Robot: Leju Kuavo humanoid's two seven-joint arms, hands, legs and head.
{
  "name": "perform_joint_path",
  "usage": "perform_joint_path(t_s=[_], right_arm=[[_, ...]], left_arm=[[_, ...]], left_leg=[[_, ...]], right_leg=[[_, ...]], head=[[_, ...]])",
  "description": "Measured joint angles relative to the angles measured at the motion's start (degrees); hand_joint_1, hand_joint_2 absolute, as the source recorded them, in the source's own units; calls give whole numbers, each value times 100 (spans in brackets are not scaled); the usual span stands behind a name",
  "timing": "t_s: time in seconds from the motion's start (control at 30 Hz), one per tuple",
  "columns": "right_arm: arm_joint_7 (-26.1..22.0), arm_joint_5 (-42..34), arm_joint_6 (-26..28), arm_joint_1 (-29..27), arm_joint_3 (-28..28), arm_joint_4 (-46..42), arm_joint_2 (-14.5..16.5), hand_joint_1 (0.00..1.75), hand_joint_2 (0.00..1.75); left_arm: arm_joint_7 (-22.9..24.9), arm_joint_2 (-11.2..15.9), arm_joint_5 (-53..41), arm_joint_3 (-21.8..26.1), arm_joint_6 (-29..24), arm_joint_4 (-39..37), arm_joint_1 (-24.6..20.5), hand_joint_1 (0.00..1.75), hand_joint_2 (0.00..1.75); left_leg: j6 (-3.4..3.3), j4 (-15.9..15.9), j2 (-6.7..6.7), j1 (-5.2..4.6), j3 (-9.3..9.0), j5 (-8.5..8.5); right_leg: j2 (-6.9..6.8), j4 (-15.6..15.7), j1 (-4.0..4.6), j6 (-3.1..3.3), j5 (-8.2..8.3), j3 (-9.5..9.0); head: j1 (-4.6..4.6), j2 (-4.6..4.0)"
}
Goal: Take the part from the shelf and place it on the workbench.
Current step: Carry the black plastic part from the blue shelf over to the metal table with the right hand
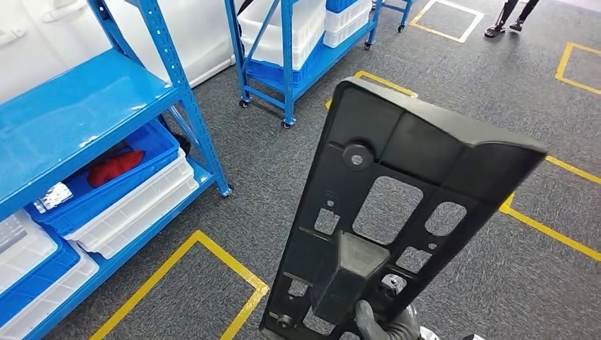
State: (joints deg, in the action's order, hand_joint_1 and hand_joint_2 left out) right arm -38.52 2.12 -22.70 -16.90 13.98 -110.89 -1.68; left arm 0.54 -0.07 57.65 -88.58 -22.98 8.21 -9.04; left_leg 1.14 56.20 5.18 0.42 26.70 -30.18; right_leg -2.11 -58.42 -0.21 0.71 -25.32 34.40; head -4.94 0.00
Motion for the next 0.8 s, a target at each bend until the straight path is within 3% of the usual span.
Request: perform_joint_path(t_s=[0.07, 0.13, 0.17, 0.2, 0.23, 0.27, 0.33, 0.4, 0.43, 0.5, 0.57, 0.63, 0.7, 0.73, 0.77, 0.8], right_arm=[[75, 584, 348, 78, -2, 5, 20, 175, 175], [142, 1250, 807, 155, -3, 21, 60, 175, 175], [160, 1441, 950, 180, -3, 37, 76, 175, 175], [162, 1477, 983, 197, -3, 58, 85, 175, 175], [144, 1325, 872, 212, -3, 80, 85, 175, 175], [113, 1059, 663, 228, -2, 102, 85, 175, 175], [42, 462, 205, 265, 5, 131, 85, 175, 175], [0, 160, -12, 297, 15, 144, 85, 175, 175], [-9, 111, -52, 304, 18, 149, 85, 175, 175], [-10, 131, -68, 309, 19, 153, 85, 175, 175], [24, 476, 153, 325, 18, 151, 86, 175, 175], [87, 879, 422, 361, 16, 157, 88, 175, 175], [113, 803, 405, 362, 9, 164, 85, 175, 175], [116, 739, 395, 339, 2, 161, 85, 175, 175], [118, 757, 449, 311, -9, 154, 88, 175, 175], [122, 820, 514, 284, -24, 148, 92, 175, 175]], left_arm=[[-50, 26, 76, 8, -51, -1, -1, 0, 175], [-117, 53, 133, 18, -93, -4, 5, 0, 175], [-141, 63, 152, 21, -102, -7, 7, 0, 175], [-153, 74, 156, 22, -106, -10, 7, 0, 175], [-154, 81, 154, 23, -104, -13, 10, 0, 175], [-146, 91, 145, 23, -99, -19, 13, 0, 175], [-126, 109, 129, 24, -89, -30, 16, 0, 175], [-115, 121, 126, 23, -81, -34, 12, 0, 175], [-112, 123, 127, 23, -79, -34, 12, 0, 175], [-104, 122, 153, 23, -81, -34, 14, 0, 175], [-102, 120, 216, 31, -97, -34, 25, 0, 175], [-95, 122, 258, 42, -111, -36, 66, 0, 175], [-43, 131, 262, 46, -102, -38, 129, 0, 175], [6, 134, 272, 46, -85, -39, 154, 0, 175], [64, 133, 287, 45, -62, -39, 170, 0, 175], [129, 127, 303, 45, -34, -39, 178, 0, 175]], left_leg=[[43, 251, -150, 19, 85, -191], [60, 976, -379, 29, 439, -553], [66, 1379, -432, 29, 654, -695], [70, 1662, -456, 29, 819, -747], [68, 1723, -466, 28, 889, -671], [62, 1557, -477, 29, 857, -484], [31, 803, -620, 42, 583, -14], [-6, 264, -837, 54, 394, 193], [-29, 202, -895, 49, 377, 182], [-91, 170, -827, 35, 378, 213], [-173, 121, -709, 45, 359, 261], [-224, 94, -576, 43, 357, 284], [-238, 95, -441, 24, 371, 281], [-239, 96, -377, 19, 373, 277], [-235, 97, -321, 18, 368, 272], [-226, 97, -269, 17, 358, 264]], right_leg=[[102, 44, -29, 73, 19, -21], [197, 56, -32, 119, 26, -27], [249, 52, -25, 128, 25, -26], [306, 46, -18, 129, 24, -28], [367, 37, -13, 129, 21, -30], [434, 23, -12, 124, 18, -33], [566, -14, -16, 98, 2, -33], [677, -58, -17, 40, -1, 0], [725, -61, -19, 4, 10, 23], [808, -45, -31, -77, 47, 53], [650, -174, -26, -129, -43, 121], [369, -757, -23, -163, -383, 391], [269, -1510, -45, -193, -711, 741], [256, -1681, -54, -201, -739, 812], [240, -1612, -58, -202, -653, 757], [203, -1322, -58, -194, -488, 589]], head=[[-1, 0], [-2, 0], [-2, 0], [-2, 0], [-2, 0], [-2, 0], [-2, 0], [-1, 0], [-1, 0], [-1, 0], [-1, 0], [-1, 0], [0, 0], [0, 0], [0, 0], [0, 0]])
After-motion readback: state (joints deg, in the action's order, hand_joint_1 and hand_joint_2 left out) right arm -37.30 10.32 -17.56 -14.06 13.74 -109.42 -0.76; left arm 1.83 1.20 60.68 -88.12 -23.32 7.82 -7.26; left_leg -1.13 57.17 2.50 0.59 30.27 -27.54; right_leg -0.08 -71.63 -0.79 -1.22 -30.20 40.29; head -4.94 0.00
